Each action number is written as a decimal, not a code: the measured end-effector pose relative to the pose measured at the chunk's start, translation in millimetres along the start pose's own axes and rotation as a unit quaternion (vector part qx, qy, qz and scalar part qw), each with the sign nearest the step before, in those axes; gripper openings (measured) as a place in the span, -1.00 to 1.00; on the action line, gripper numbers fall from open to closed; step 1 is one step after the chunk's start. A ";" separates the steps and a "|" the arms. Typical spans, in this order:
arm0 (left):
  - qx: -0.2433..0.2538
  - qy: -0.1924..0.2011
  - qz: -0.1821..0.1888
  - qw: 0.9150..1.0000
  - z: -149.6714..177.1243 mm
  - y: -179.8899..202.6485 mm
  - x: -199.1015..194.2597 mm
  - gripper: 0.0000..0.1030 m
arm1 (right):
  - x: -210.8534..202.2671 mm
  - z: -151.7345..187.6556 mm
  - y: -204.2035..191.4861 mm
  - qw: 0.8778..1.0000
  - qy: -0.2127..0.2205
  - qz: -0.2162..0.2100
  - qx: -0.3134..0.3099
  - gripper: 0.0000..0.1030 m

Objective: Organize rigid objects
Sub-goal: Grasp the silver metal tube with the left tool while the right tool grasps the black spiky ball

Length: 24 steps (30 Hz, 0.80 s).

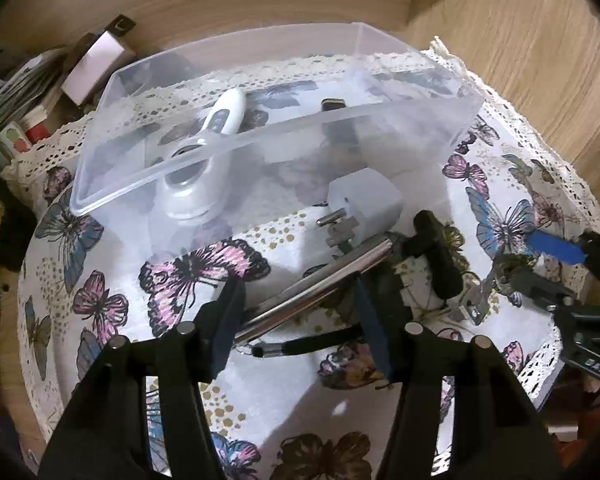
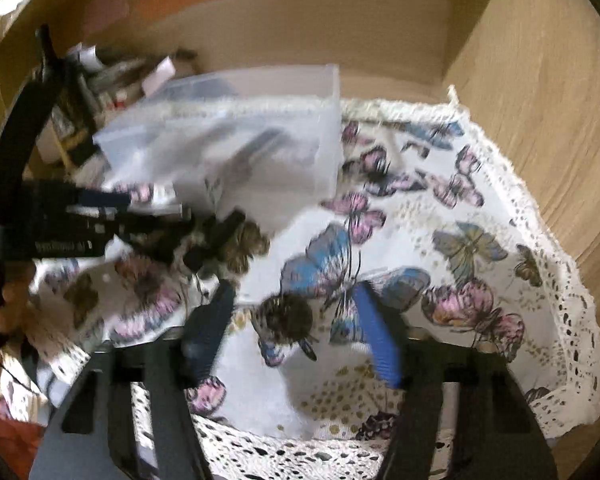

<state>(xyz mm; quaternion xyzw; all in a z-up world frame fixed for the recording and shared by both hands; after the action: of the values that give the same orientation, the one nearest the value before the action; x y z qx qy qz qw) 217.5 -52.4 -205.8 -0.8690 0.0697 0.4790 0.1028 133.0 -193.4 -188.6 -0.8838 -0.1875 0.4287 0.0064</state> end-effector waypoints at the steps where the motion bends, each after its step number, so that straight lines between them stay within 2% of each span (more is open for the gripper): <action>1: 0.003 0.002 0.001 1.000 -0.3 1.3 -0.5 0.04 | 2.5 1.9 0.6 1.000 -0.006 -0.005 0.003 -0.15; 3: 0.011 0.005 0.000 1.000 -0.1 3.5 -0.7 0.02 | 6.3 4.7 1.7 1.000 -0.012 -0.012 0.010 -0.19; 5: 0.018 0.000 0.006 1.000 1.6 6.7 1.6 -0.05 | 9.7 6.8 0.8 1.000 -0.015 -0.023 0.014 -0.32; 6: 0.020 -0.004 0.012 1.000 2.6 8.8 3.5 -0.13 | 10.9 7.2 0.6 0.999 -0.014 -0.026 0.015 -0.39; 11: 0.027 -0.012 0.017 0.999 14.9 9.7 -2.5 -0.46 | 8.9 5.9 3.3 0.999 -0.002 -0.029 0.032 -0.39; 12: 0.028 -0.012 0.013 0.999 18.6 8.0 -4.1 -0.66 | 8.3 5.1 4.2 0.999 -0.001 -0.027 0.033 -0.39; 13: 0.028 -0.012 0.010 0.999 22.0 6.2 -5.3 -0.71 | 7.6 3.9 4.8 0.999 0.002 -0.024 0.032 -0.39; 17: 0.009 -0.019 0.021 1.000 32.6 -3.3 -12.8 -0.71 | 3.6 -3.9 4.7 0.999 0.015 -0.024 0.034 -0.39; 24: -0.033 -0.011 0.016 0.999 39.1 -19.5 -22.2 -0.71 | 4.2 -18.4 -5.1 0.998 0.032 -0.036 0.027 -0.39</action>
<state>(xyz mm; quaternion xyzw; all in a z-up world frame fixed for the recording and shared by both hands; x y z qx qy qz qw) 177.9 -23.3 -205.1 -0.8654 0.0662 0.4920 0.0674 147.7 -184.5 -179.2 -0.8891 -0.2074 0.4048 0.0518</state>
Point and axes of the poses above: each gripper's, at about its wrist camera, not at the fingertips, and x roughly the way its jaws point, y to its right, z to its underside, the point moved 7 cm from there along x, roughly the way its jaws point, and after that the axes turned 11 degrees about -z, right-handed, at the moved point
